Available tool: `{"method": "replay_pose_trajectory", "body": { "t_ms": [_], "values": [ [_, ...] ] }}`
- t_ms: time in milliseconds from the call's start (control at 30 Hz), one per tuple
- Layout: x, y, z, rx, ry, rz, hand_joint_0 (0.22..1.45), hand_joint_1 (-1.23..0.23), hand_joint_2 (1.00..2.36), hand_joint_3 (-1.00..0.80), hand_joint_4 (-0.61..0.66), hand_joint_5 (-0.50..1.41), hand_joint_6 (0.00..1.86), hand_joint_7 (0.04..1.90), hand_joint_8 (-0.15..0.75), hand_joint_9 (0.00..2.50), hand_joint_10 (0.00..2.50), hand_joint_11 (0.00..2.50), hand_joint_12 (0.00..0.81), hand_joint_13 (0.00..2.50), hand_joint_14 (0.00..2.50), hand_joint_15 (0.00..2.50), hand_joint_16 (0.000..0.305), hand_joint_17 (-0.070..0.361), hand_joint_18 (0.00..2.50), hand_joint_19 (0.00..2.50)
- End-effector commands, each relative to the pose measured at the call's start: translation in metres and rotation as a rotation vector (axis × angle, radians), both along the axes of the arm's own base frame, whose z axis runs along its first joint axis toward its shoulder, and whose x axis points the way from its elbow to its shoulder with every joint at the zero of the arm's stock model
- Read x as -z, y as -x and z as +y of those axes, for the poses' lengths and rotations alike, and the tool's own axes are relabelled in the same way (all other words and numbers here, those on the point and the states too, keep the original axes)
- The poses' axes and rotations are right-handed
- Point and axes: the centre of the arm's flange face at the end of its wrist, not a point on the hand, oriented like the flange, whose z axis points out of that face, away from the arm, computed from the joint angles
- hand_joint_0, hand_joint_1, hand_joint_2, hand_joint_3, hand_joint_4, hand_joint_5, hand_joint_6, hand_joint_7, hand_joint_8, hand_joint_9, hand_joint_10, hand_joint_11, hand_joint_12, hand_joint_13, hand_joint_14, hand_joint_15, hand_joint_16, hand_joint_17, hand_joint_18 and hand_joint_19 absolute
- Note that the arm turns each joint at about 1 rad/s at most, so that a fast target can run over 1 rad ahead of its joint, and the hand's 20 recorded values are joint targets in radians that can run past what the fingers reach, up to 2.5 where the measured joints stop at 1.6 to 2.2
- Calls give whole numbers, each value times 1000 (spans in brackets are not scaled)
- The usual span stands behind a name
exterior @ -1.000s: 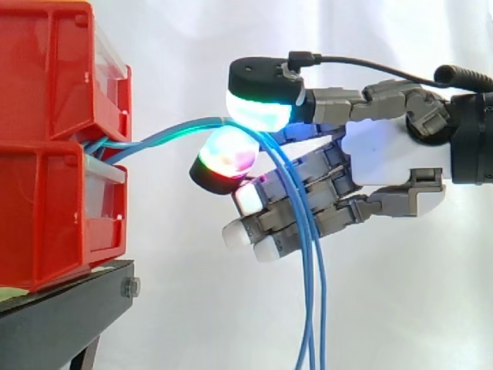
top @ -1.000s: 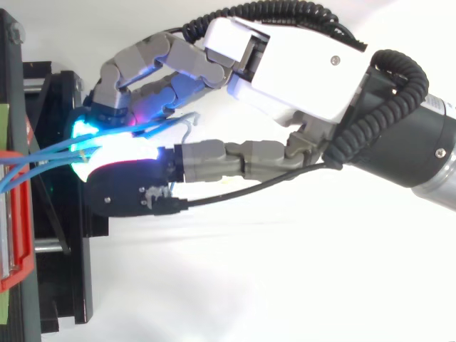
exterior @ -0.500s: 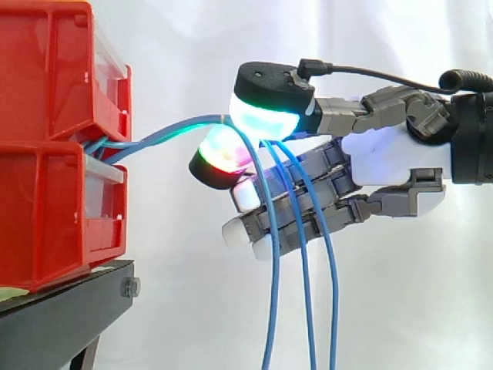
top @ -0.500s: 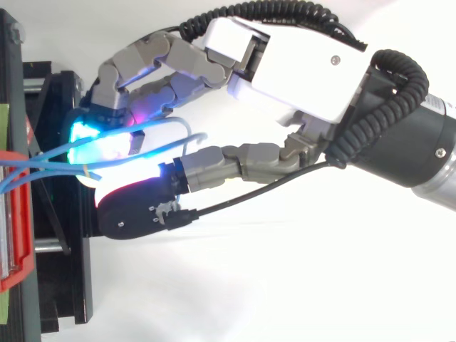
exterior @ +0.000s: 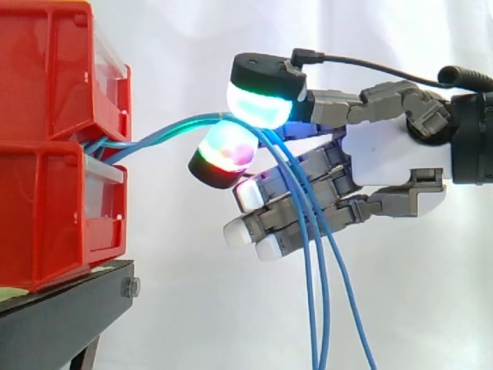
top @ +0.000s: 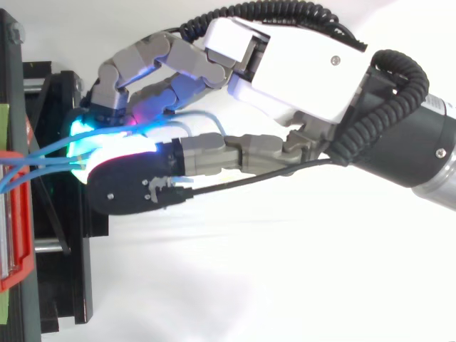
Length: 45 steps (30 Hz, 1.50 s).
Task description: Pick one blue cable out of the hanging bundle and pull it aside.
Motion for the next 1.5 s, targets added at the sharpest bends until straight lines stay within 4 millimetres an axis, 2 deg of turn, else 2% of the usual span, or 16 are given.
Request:
{"method": "replay_pose_trajectory", "body": {
  "t_ms": [0, 100, 167, 233, 400, 467, 533, 733, 1067, 1133, 1300, 1400, 1467],
  "values": [
    [0, 0, 1, -1, 0, 0, 575, -372, 1014, -307, -3, -134, 944, 859, 277, 944, 25, 723, 337, 670, 21, 484, 54, 121, 536, 514],
    [0, 0, 1, -1, 0, -2, 573, -377, 1016, -243, -5, -131, 934, 851, 280, 925, 25, 709, 337, 666, 21, 487, 54, 121, 530, 515],
    [1, 0, 1, -3, 0, 0, 574, -493, 1016, -186, 13, -130, 929, 846, 290, 934, 23, 697, 353, 680, 19, 475, 57, 129, 557, 493],
    [0, -1, 1, -3, -1, -4, 592, -707, 1014, -97, 29, -145, 944, 820, 298, 929, 20, 710, 363, 699, 18, 465, 60, 136, 601, 451],
    [0, 0, 1, -1, -1, -3, 679, -829, 1023, -148, -99, -162, 952, 990, 253, 905, 26, 752, 320, 680, 21, 457, 51, 115, 590, 439],
    [0, 0, 1, -1, -1, -3, 716, -853, 1019, -230, -126, -161, 968, 941, 248, 914, 22, 741, 313, 689, 19, 452, 51, 114, 598, 427],
    [-1, 0, 1, -2, 1, -4, 738, -857, 1015, -304, -148, -154, 980, 909, 241, 923, 22, 752, 311, 698, 19, 449, 50, 112, 601, 418],
    [0, 0, 2, -3, 0, -2, 748, -869, 1000, -498, -170, -132, 975, 972, 246, 986, 22, 748, 307, 745, 20, 460, 49, 109, 658, 407],
    [0, -1, 2, -3, -2, -4, 733, -889, 1000, -500, -176, -100, 966, 981, 244, 1068, 26, 764, 300, 825, 21, 496, 46, 104, 703, 412],
    [1, 0, 2, -3, -2, -3, 703, -884, 1000, -500, -144, -86, 957, 990, 240, 1102, 25, 748, 295, 833, 22, 498, 46, 104, 715, 428],
    [-1, 0, 2, -3, -4, -6, 607, -818, 1000, -500, -122, -58, 927, 942, 219, 1170, 25, 703, 295, 868, 23, 511, 46, 103, 731, 462],
    [0, 0, 2, -4, -3, -3, 575, -660, 1001, -485, -135, -38, 895, 959, 219, 1208, 25, 644, 288, 883, 21, 511, 46, 103, 740, 481],
    [0, 0, 2, -3, -5, -4, 572, -628, 1002, -471, -129, -33, 887, 923, 215, 1223, 22, 612, 288, 887, 21, 507, 46, 103, 740, 498]
  ]
}}
